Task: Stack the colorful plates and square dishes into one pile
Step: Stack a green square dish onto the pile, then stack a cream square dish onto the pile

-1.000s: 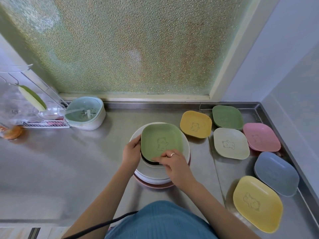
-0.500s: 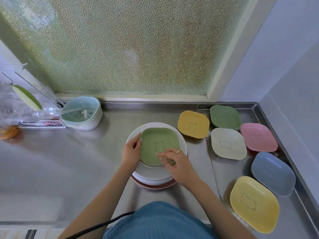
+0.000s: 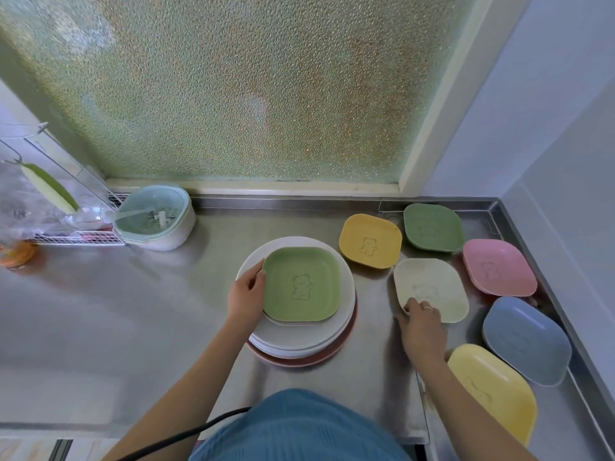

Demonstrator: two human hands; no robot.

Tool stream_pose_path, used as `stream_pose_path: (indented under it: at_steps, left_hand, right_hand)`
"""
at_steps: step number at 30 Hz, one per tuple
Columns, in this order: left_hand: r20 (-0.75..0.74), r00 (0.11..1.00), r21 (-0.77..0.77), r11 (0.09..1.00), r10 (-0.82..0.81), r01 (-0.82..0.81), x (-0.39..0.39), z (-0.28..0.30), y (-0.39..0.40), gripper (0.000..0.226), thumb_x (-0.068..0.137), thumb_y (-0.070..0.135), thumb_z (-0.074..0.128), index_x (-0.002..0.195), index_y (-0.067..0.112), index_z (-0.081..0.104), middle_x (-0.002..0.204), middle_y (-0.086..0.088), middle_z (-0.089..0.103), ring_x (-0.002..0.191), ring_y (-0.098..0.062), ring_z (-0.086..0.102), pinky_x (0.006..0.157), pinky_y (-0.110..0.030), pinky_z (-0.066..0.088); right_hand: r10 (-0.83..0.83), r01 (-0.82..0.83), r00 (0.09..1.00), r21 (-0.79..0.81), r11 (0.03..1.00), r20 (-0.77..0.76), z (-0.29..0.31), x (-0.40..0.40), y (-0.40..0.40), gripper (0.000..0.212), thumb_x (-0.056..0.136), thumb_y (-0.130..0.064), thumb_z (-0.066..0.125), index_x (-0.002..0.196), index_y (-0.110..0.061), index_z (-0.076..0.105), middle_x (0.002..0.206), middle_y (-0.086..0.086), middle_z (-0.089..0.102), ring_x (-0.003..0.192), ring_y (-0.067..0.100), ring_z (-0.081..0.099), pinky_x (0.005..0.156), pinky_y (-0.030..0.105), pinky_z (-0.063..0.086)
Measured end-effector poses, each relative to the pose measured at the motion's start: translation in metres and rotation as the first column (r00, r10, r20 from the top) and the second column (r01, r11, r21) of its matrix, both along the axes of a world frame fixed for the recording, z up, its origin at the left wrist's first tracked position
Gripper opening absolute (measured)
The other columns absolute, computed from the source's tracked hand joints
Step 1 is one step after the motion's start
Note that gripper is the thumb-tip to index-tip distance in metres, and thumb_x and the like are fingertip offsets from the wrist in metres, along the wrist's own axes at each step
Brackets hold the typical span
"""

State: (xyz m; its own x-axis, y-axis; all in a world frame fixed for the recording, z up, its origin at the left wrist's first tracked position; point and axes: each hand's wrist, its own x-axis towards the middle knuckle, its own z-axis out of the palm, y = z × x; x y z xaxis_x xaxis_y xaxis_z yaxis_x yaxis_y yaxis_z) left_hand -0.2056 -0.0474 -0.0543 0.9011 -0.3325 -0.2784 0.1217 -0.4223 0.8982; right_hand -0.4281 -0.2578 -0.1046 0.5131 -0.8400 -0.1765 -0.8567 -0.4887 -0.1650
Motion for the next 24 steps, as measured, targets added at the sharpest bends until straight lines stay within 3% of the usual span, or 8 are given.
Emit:
stream_pose_path:
  at_steps: [3,8,14,16,18,20,22,24]
  left_hand:
    - [0.001,1.0,-0.02,1.0,-0.01,0.01,-0.001,0.0,0.001,0.033,0.094,0.023,0.044,0.118,0.037,0.062,0.063,0.029,0.057,0.059,0.006,0.048,0.06,-0.005,0.038]
    - [-0.01,1.0,-0.05,0.999,-0.022,0.021,-0.001,-0.001,0.001,0.032,0.094,0.024,0.045,0.118,0.036,0.062,0.073,0.026,0.059,0.067,0.003,0.05,0.069,-0.014,0.041]
    - [-0.033,0.999,-0.071,0.997,-0.019,0.016,-0.001,0.0,0.002,0.031,0.093,0.025,0.046,0.118,0.035,0.063,0.087,0.025,0.064,0.072,0.007,0.054,0.069,-0.013,0.042]
    - [-0.066,0.998,-0.092,0.996,-0.023,0.017,0.002,0.0,0.003,0.029,0.093,0.027,0.048,0.116,0.035,0.064,0.098,0.017,0.067,0.081,0.005,0.057,0.075,-0.018,0.045]
    - [-0.125,0.992,-0.109,0.994,-0.013,-0.001,0.005,0.001,0.002,0.026,0.092,0.026,0.048,0.11,0.026,0.068,0.107,-0.001,0.07,0.091,-0.016,0.062,0.085,-0.033,0.049]
    - [-0.189,0.982,-0.138,0.989,0.026,-0.053,0.007,0.004,0.003,0.025,0.091,0.026,0.047,0.09,0.018,0.071,0.096,-0.013,0.07,0.084,-0.027,0.058,0.077,-0.036,0.047]
    - [-0.217,0.974,-0.133,0.987,0.055,-0.086,0.008,0.009,0.003,0.033,0.089,0.033,0.046,0.067,0.024,0.068,0.075,-0.003,0.068,0.074,-0.021,0.057,0.068,-0.032,0.044]
    - [-0.223,0.974,-0.138,0.987,0.045,-0.078,0.008,0.012,0.003,0.037,0.089,0.037,0.044,0.065,0.028,0.07,0.073,0.002,0.068,0.072,-0.016,0.059,0.067,-0.03,0.046]
  right_hand:
    - [-0.01,0.012,1.0,-0.085,0.996,0.018,-0.004,-0.003,0.014,0.015,0.094,-0.019,0.042,0.099,-0.016,0.055,0.103,0.01,0.059,0.095,0.028,0.049,0.074,0.037,0.038]
    - [-0.061,0.105,0.936,-0.11,0.988,0.346,0.017,0.004,0.029,0.017,0.094,-0.013,0.048,0.105,-0.01,0.061,0.103,0.015,0.064,0.094,0.031,0.055,0.08,0.041,0.044]
    - [0.212,-0.148,0.656,-0.152,0.977,0.725,0.07,0.042,0.06,0.014,0.086,0.001,0.06,0.099,0.002,0.066,0.109,0.019,0.064,0.111,0.034,0.055,0.094,0.041,0.046]
    - [0.376,-0.328,0.592,-0.213,0.921,0.714,0.083,0.056,0.073,0.012,0.083,0.002,0.063,0.095,0.001,0.066,0.112,0.016,0.064,0.118,0.029,0.052,0.099,0.038,0.043]
    - [0.526,-0.508,0.596,-0.222,0.832,0.607,0.085,0.063,0.083,0.01,0.084,0.0,0.064,0.092,-0.005,0.064,0.116,0.011,0.064,0.124,0.026,0.049,0.102,0.038,0.044]
    - [0.616,-0.643,0.628,-0.129,0.755,0.475,0.076,0.061,0.092,0.015,0.09,-0.009,0.056,0.103,-0.013,0.063,0.128,0.005,0.059,0.132,0.021,0.043,0.109,0.036,0.037]
    - [0.631,-0.684,0.661,-0.02,0.729,0.407,0.065,0.055,0.097,0.028,0.096,-0.018,0.046,0.122,-0.019,0.058,0.138,-0.003,0.052,0.137,0.015,0.034,0.114,0.031,0.024]
    - [0.631,-0.669,0.685,-0.028,0.742,0.365,0.061,0.053,0.098,0.031,0.097,-0.022,0.042,0.126,-0.024,0.054,0.139,-0.007,0.05,0.138,0.012,0.03,0.116,0.032,0.018]
